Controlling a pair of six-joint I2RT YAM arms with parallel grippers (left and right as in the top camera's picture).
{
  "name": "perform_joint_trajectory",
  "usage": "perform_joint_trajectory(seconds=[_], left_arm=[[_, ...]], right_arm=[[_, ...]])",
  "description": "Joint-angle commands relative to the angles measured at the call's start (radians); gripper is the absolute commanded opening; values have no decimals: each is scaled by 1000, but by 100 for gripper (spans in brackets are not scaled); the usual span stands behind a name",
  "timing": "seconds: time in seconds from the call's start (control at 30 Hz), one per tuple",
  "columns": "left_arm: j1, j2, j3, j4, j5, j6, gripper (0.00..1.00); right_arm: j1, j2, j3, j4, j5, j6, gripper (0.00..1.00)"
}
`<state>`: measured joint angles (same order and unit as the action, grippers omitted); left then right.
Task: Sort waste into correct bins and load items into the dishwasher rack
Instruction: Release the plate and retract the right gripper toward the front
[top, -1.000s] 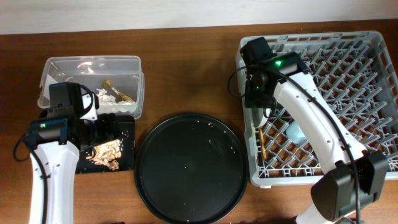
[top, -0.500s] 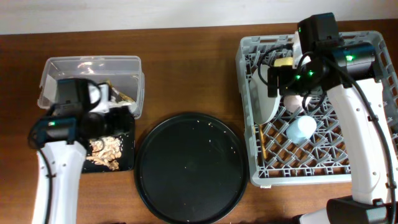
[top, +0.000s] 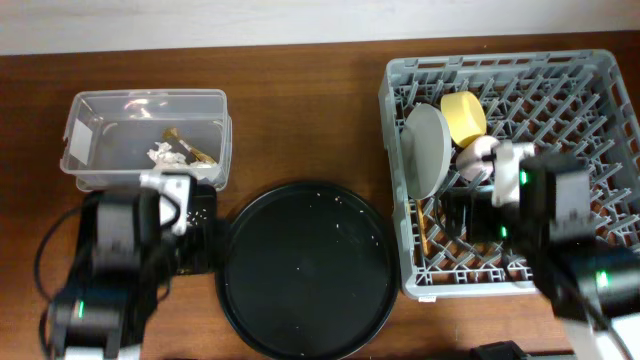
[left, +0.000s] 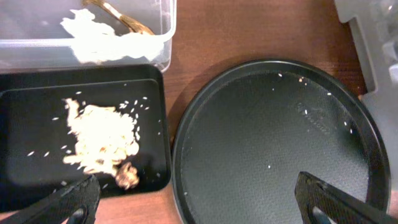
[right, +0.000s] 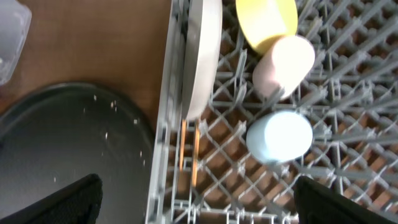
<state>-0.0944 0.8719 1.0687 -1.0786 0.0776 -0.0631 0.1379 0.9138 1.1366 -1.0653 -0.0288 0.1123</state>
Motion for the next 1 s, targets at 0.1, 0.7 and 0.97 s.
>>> perform_joint_trajectory(seconds=[0.1,0.7,0.97], left_arm=[[-3,-243,-187,30,-15,15,99],[-3,-241,-187,27,-15,15,99],[-3,-241,-187,27,-15,15,99]], right_arm=[[-2,-160,-157,-21,14,3,99],[-6,-234,-195,35,64,-12,99],[-47,-777,-812,748,67,-12,99]])
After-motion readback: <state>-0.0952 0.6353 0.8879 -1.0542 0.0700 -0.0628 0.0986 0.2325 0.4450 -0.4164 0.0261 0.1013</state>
